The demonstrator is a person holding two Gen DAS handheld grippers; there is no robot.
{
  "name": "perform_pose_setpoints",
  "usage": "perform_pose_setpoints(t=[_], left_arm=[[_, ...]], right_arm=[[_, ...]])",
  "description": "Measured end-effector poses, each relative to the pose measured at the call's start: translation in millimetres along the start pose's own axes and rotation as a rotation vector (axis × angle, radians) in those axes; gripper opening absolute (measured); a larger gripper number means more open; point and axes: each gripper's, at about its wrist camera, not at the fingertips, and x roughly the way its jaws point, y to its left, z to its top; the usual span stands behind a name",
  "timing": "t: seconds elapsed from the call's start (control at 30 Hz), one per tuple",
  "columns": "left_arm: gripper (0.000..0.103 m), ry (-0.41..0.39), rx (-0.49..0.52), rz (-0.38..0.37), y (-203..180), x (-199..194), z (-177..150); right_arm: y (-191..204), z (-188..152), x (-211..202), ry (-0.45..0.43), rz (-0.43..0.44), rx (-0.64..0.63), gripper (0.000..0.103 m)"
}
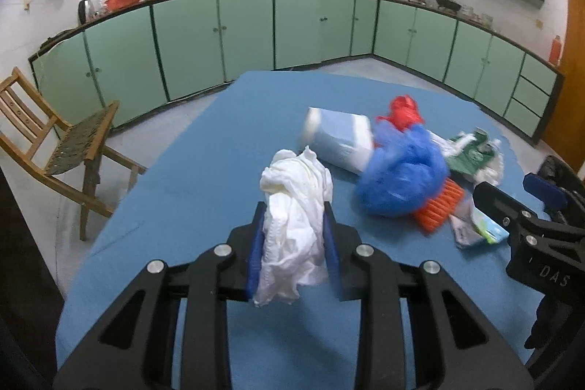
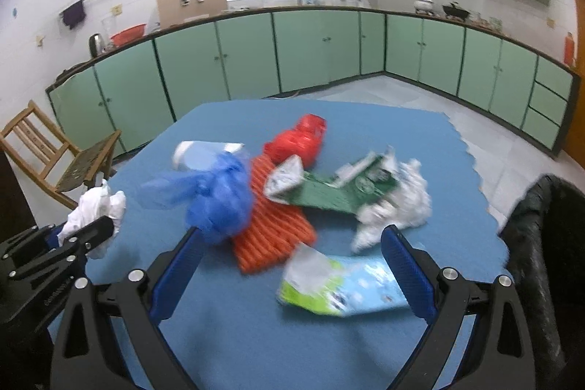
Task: Collect trash
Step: 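Grasp the white tissue with the left tool while the right tool grasps the blue plastic bag, then carry the tissue and blue bag over the bin and open both tools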
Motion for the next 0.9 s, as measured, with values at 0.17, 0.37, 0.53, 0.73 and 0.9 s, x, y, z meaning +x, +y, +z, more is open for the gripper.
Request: perform_pose_setpoints(t=[0.17,0.37,0.53,0.73,0.9], left_arm=[[0.027,-0.002,-0.004,0.041,17.0,11.4,7.3],[0.028,0.007,-0.019,0.060,33.6,19.5,11.8],[0.028,0.014,-0.030,0.061,37.4,22.1,11.0],[0.028,0.009,-0.030,0.051,34.6,18.2,12.2],[0.028,-0.011,-0.013,0.032,24.3,6.6,15.9]], right_arm=[[22.7,12.4,21.1,0.012,0.027,-0.022,0.090],[34.9,15.6,43.7,0.054,0.059,-0.036,0.069],[41.5,13.0,53.8,0.114,0.125,-0.041,0.038],[43.3,14.3,42.4,0.115,0.159,-0.056,0.026],[33.4,21.8,16.3,0.076,0.178,-0.027,0.025]])
